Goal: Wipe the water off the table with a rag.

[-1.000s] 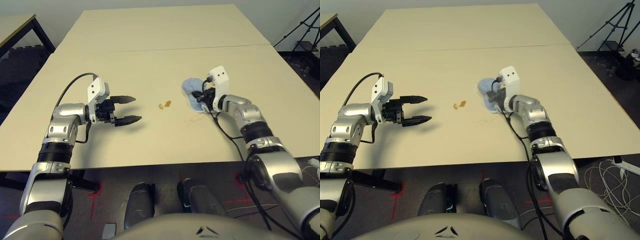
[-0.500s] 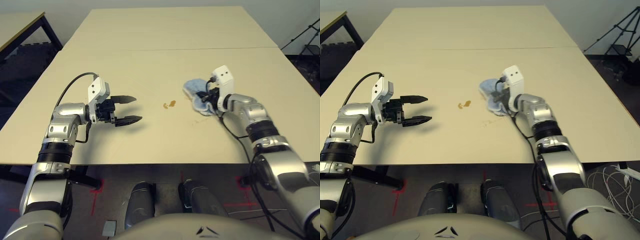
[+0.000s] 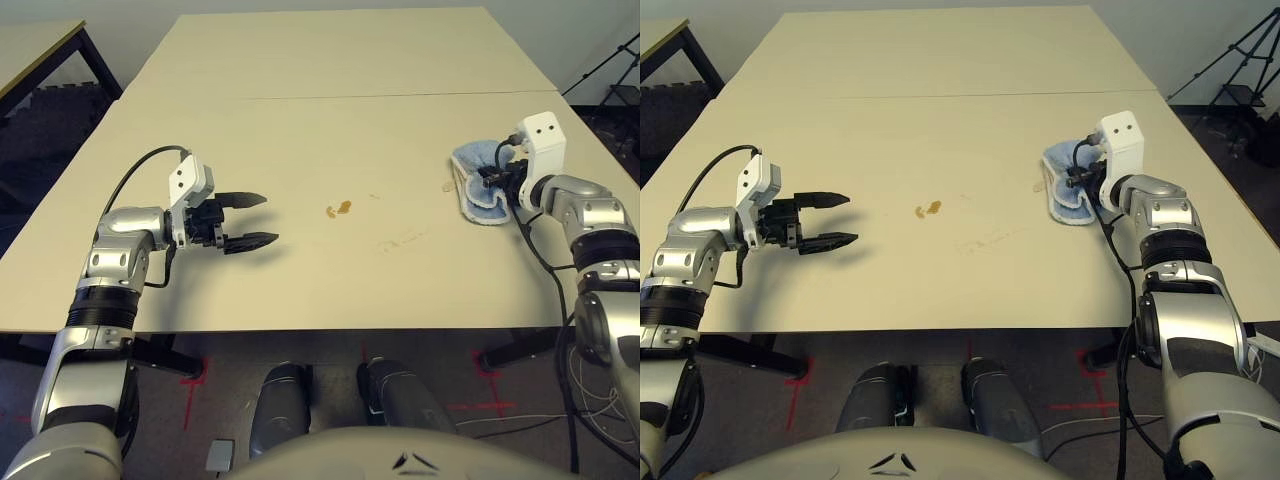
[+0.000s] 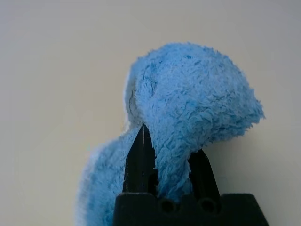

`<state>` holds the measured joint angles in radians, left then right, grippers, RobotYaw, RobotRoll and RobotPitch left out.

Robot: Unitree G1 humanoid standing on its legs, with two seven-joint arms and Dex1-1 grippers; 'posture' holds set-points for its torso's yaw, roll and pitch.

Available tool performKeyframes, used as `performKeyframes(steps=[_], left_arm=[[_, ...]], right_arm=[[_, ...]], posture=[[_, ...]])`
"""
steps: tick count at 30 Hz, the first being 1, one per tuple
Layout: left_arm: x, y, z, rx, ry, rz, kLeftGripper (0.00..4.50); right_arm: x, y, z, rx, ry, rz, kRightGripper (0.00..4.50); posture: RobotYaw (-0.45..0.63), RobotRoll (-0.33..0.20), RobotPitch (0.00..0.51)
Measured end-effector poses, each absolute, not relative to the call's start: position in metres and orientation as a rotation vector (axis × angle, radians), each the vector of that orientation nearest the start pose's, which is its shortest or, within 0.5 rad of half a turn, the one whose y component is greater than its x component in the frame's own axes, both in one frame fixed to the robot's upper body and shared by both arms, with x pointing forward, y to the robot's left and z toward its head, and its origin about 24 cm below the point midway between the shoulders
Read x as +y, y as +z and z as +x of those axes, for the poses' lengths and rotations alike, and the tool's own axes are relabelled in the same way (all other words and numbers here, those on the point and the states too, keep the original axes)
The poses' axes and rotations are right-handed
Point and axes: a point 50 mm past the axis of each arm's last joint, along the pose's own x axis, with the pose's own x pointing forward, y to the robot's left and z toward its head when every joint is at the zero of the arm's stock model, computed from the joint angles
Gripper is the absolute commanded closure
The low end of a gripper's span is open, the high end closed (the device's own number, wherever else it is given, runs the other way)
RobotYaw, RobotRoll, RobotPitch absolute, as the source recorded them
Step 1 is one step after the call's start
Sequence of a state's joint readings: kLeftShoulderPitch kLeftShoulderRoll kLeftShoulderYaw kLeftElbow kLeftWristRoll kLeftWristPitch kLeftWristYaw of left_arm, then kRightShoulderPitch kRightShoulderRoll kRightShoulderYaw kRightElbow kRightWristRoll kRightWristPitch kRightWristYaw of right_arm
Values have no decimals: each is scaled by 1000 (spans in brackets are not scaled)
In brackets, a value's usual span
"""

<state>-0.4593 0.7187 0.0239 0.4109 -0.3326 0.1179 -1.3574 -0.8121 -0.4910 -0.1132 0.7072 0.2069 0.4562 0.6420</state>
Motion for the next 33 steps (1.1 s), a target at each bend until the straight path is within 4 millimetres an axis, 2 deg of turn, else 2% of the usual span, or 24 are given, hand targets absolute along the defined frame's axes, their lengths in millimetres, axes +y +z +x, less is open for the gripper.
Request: performKeyframes(steps=[3,6,10,14,22,29,33], left_arm=[[258,124,295,226,-1137,266,0],[260,123,293,232,-1129,263,0],[267,118,287,268,-1111,255,0],[268,123,287,250,-1106,266,0],[267,124,287,243,-1101,269,0],[266,124,287,242,-1102,266,0],[266,124,287,241,-1102,265,0]], right_arm=[[-191,142,372,268,560,45,4426],[-164,130,365,307,643,65,4426],[-150,109,359,378,667,48,4426],[-131,91,359,409,691,-14,4426],[-103,86,356,393,781,-68,4426],[-59,80,322,407,1020,-62,4426],[-42,79,306,418,1106,-64,4426]], posture=[[-162,0,86],[-153,0,88],[-135,0,87],[-130,0,87],[-133,0,88],[-137,0,89],[-137,0,89]])
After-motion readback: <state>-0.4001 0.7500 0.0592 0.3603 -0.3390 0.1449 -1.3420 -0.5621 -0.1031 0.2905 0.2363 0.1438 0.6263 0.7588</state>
